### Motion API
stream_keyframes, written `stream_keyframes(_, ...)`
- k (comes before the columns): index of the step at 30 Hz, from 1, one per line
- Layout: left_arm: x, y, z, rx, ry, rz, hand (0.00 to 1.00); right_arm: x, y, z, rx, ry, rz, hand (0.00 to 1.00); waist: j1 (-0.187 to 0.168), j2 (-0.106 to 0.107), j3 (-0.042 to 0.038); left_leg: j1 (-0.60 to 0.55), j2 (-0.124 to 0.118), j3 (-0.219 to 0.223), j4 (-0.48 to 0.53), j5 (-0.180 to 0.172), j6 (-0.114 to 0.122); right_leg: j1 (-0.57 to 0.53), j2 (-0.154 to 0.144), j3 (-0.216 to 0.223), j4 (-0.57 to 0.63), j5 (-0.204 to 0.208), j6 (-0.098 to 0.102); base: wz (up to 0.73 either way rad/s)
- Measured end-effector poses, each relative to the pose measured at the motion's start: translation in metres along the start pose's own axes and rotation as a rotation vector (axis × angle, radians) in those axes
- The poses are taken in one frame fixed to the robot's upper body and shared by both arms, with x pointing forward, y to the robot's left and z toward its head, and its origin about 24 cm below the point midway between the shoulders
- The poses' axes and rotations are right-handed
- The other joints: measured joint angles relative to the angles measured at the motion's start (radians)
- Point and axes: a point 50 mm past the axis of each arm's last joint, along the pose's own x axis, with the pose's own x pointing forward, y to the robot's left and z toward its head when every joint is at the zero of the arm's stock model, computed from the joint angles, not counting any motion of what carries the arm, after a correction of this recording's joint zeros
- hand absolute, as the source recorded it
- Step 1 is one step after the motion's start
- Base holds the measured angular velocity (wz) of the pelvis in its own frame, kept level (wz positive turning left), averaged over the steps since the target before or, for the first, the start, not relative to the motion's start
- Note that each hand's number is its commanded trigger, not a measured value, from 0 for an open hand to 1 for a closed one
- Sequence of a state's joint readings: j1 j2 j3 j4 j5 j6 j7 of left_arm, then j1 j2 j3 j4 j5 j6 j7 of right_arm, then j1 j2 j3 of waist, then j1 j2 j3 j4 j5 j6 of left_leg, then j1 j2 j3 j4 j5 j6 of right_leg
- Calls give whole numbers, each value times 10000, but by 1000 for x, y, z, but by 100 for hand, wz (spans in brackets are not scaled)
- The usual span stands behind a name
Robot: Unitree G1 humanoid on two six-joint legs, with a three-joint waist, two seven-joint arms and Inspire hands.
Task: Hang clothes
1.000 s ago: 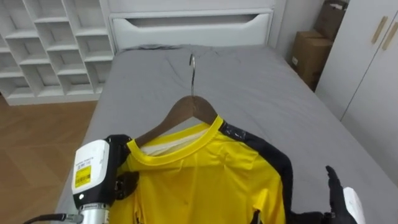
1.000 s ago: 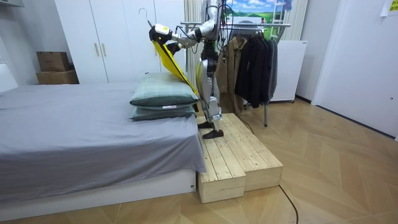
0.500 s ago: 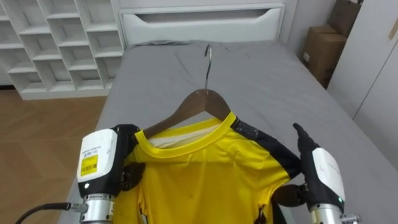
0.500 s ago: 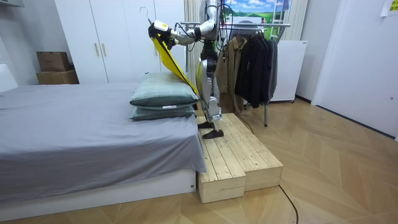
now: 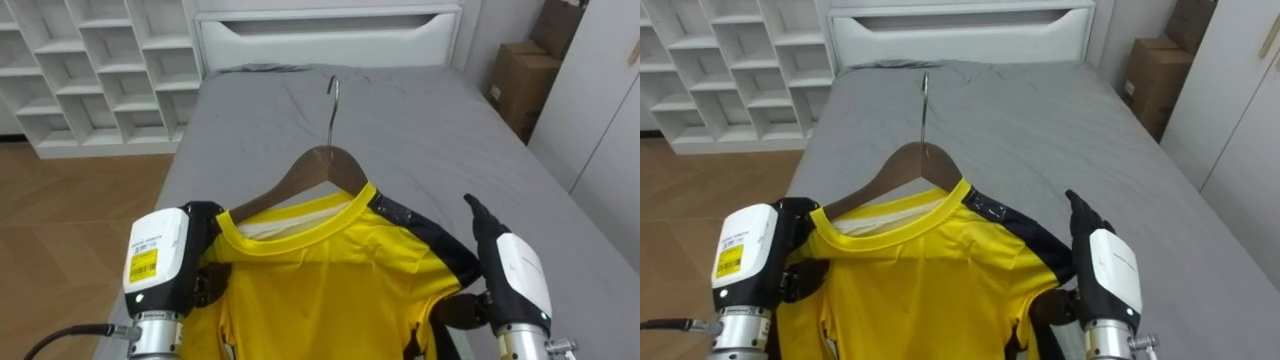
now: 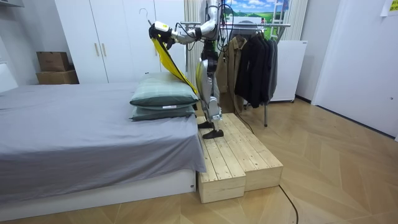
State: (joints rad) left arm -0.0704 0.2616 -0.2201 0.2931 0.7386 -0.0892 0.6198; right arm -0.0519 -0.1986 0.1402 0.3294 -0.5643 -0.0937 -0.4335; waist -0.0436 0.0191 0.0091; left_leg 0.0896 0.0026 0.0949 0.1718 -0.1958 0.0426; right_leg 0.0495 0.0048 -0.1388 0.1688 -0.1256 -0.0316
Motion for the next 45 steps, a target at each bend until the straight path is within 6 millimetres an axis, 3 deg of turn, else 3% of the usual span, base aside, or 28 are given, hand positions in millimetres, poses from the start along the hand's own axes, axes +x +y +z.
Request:
stream_keyframes(7, 0, -1, -1, 58, 159, -17, 100, 0, 3, 5, -60, -176, 178, 0, 33, -135, -88, -1, 4, 18, -5, 1, -1, -1, 2, 3, -1, 1, -1, 0)
stream_keyframes(20, 0, -1, -1, 77, 237, -42, 100, 5, -2, 19, 77, -711, 161, 0, 246, -142, -85, 9, 11, -6, -27, 0, -1, 7, -5, -39, 4, 3, -4, 0)
stream_keyframes(31, 4, -2, 2, 27, 276, -119, 100, 14, -5, 27, -10, -1076, -50, 0, 316, -284, 15, -84, -5, -127, -25, 0, -2, -3, 16, -166, -38, 1, 0, 3)
stream_keyframes(38, 8, -1, 5, -30, 154, -22, 100, 30, -3, 38, -1350, -1861, -27, 0, 488, -454, 102, -152, -6, -177, -43, 0, -2, -16, -3, -176, -169, 1, 0, 1)
stream_keyframes(45, 8, -2, 6, -12, 140, -95, 100, 34, 4, 42, -1828, -2177, 255, 0, 517, -522, 86, -145, -7, -308, -42, 1, -3, -13, -29, -204, -184, 1, 1, 6)
